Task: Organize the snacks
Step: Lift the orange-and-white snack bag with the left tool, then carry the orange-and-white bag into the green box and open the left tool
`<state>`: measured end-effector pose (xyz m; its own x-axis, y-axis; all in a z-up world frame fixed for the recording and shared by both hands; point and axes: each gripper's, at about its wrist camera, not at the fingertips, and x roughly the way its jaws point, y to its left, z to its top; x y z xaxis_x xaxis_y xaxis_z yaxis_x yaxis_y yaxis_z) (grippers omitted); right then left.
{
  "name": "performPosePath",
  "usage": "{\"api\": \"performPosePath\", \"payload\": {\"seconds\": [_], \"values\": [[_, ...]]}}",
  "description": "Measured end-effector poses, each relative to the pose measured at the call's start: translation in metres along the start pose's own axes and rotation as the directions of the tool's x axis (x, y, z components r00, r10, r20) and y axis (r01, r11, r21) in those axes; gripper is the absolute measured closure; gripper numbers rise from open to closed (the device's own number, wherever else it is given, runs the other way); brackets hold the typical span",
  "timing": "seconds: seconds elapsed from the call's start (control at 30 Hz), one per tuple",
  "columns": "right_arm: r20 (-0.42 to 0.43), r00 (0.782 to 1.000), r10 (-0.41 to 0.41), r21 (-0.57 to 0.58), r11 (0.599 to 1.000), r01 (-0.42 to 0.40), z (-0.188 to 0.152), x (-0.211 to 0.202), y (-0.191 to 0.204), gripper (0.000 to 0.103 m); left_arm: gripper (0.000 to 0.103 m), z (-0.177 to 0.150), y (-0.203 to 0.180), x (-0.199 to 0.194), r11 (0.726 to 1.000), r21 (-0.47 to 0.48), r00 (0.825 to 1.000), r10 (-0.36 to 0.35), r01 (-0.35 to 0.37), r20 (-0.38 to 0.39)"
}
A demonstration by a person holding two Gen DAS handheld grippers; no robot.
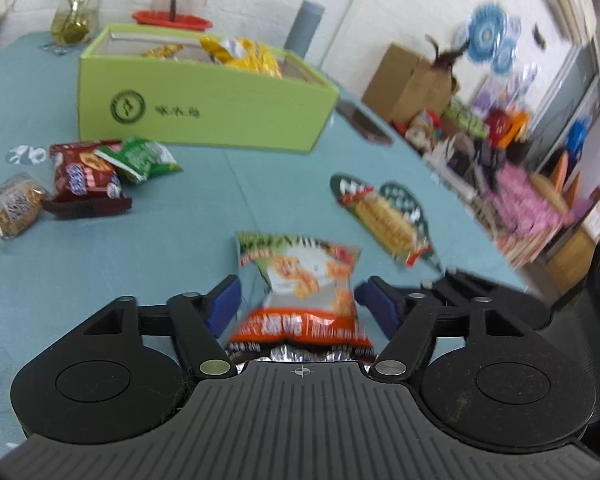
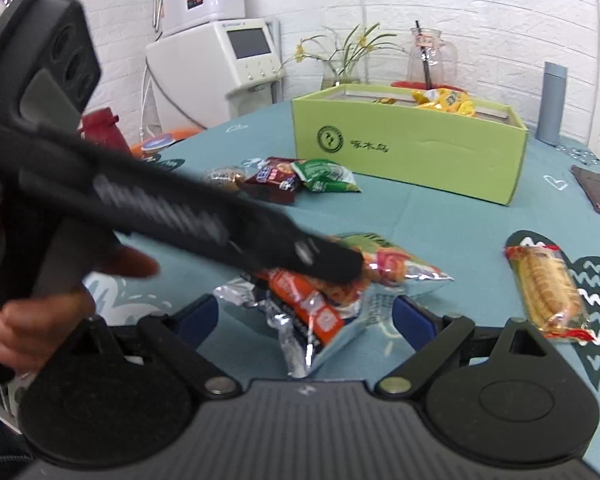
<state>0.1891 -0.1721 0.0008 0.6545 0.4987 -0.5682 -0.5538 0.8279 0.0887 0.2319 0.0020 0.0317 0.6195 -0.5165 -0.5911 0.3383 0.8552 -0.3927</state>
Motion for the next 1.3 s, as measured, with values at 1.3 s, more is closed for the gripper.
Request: {"api": "performPosePath", "payload": {"seconds": [1.3], "values": [[0.147,0.989,-0.026,-0.214,0.975,0.057,0.12,0.065,-0.002,0.012,0.058,0.107,0.038,0.006,0.998,0.047,0.989,-0.045,0.039,0.138]]}}
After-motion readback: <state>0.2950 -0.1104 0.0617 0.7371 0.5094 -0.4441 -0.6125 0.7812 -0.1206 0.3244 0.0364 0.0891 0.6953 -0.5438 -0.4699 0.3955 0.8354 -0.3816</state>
